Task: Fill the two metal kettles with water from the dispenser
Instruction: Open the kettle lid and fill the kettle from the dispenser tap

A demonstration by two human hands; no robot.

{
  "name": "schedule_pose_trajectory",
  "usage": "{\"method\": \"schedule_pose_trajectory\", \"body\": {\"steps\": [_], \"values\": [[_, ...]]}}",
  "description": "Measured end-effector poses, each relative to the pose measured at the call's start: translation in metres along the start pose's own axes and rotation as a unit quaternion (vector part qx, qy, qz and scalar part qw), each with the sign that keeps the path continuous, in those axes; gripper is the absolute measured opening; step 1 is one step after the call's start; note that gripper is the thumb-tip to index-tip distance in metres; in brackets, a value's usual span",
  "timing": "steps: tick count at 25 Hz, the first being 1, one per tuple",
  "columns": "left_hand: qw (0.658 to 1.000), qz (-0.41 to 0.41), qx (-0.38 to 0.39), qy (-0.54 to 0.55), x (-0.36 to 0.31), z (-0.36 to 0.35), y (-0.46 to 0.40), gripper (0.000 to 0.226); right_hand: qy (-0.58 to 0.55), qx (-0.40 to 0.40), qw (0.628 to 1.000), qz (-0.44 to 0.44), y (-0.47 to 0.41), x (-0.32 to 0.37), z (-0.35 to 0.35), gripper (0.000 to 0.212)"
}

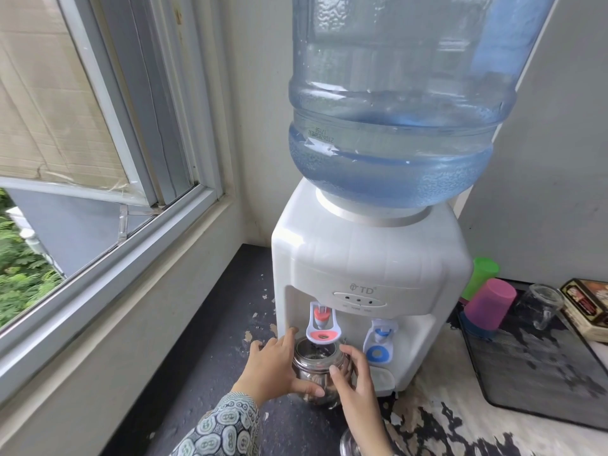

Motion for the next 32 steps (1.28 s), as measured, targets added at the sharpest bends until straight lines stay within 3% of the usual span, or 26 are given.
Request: {"method": "schedule_pose_trajectory", "body": {"steps": [6, 12, 19, 32], "values": [[1.0, 0.0, 0.005, 0.006, -0.001, -0.001, 0.0, 0.137, 0.009, 0.004, 1.0, -0.004, 0.0, 0.01, 0.003, 0.024], [1.0, 0.0, 0.006, 0.013, -0.001, 0.0, 0.001, 0.138, -0.099, -0.008, 0.995, -0.008, -0.001, 0.045, 0.009, 0.025], [1.0, 0.004, 0.001, 0.014, 0.0, -0.001, -0.001, 0.138, -0.036, 0.036, 0.998, 0.033, -0.009, 0.077, 0.0, 0.031], [1.0, 0.006, -0.002, 0.002, 0.001, -0.003, -0.002, 0.134, -0.056, 0.081, 0.993, -0.061, -0.012, 0.074, -0.004, 0.035]]}}
Point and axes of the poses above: each hand's wrist, its own y-axis away from the middle knuckle, its own z-axis out of the back of the hand, x = y × z, the point moved 9 cm from there along -y, towards the middle knuckle, and after that the axes turned 1 degree about -y, right-handed, at the moved point
